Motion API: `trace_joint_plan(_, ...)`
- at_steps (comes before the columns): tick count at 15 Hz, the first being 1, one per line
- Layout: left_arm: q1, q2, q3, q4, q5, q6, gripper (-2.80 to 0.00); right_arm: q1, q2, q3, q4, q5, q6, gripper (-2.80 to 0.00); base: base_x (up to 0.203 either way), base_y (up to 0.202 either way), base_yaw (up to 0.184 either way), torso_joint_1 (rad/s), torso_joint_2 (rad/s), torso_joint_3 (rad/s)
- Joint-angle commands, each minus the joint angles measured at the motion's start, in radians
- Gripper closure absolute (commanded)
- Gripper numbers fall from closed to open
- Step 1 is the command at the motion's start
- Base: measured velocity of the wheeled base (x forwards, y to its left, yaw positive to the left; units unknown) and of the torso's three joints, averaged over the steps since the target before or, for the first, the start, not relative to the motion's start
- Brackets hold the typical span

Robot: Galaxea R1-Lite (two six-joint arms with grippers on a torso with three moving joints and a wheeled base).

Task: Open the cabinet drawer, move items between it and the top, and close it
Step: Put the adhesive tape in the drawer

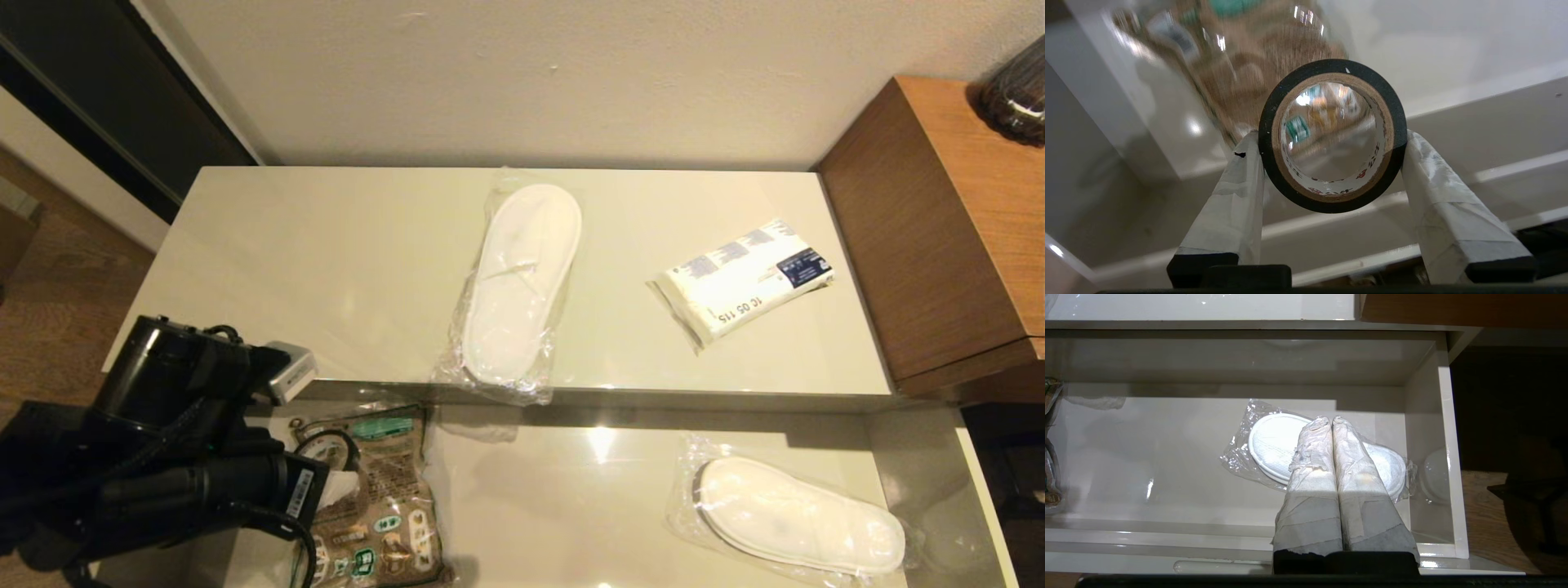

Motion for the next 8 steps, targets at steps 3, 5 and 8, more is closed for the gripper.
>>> trace_joint_plan(3,0.003,0.071,0.078,-0.052,-0.003,-0.058,0.0,0.0,0.001,0.0,0.0,0.0,0.0,0.0,0.0,0.0,0.0,0.0,0.0,0.0)
trace_joint_plan(5,0.02,0.173,0.111,-0.202,-0.002,-0.06,0.0,0.0,0.001,0.0,0.0,0.0,0.0,0.0,0.0,0.0,0.0,0.0,0.0,0.0)
trace_joint_plan(8,0.036,0.31,0.146,-0.372,0.003,-0.058,0.0,0.0,0.001,0.0,0.0,0.0,0.0,0.0,0.0,0.0,0.0,0.0,0.0,0.0)
